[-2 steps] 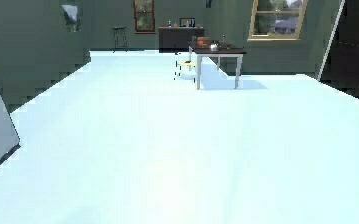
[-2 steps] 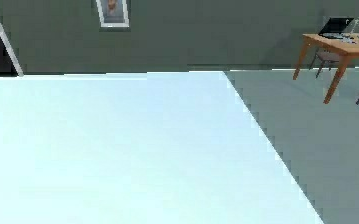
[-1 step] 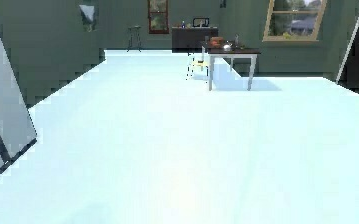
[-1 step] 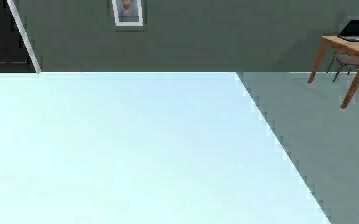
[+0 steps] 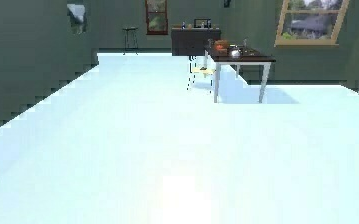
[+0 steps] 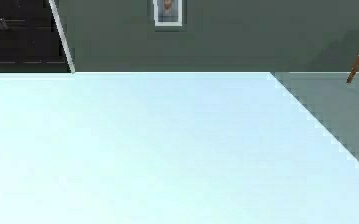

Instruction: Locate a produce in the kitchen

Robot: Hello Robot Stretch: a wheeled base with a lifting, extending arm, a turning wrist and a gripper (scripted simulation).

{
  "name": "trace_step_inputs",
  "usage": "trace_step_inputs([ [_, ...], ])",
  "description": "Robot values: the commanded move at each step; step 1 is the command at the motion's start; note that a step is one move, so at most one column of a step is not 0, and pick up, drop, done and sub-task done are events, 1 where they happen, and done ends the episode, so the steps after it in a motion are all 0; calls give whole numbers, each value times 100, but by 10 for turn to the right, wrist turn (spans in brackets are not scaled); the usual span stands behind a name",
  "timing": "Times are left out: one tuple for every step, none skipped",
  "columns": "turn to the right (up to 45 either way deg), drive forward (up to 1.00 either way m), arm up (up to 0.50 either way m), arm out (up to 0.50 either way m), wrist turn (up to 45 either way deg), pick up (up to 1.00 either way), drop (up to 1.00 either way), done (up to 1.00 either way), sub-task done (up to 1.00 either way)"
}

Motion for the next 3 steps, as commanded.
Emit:
trace_step_inputs([
  [0, 100, 0, 0, 0, 0, 0, 0, 0],
  [0, 100, 0, 0, 0, 0, 0, 0, 0],
  [-30, 0, 0, 0, 0, 0, 0, 0, 0],
])
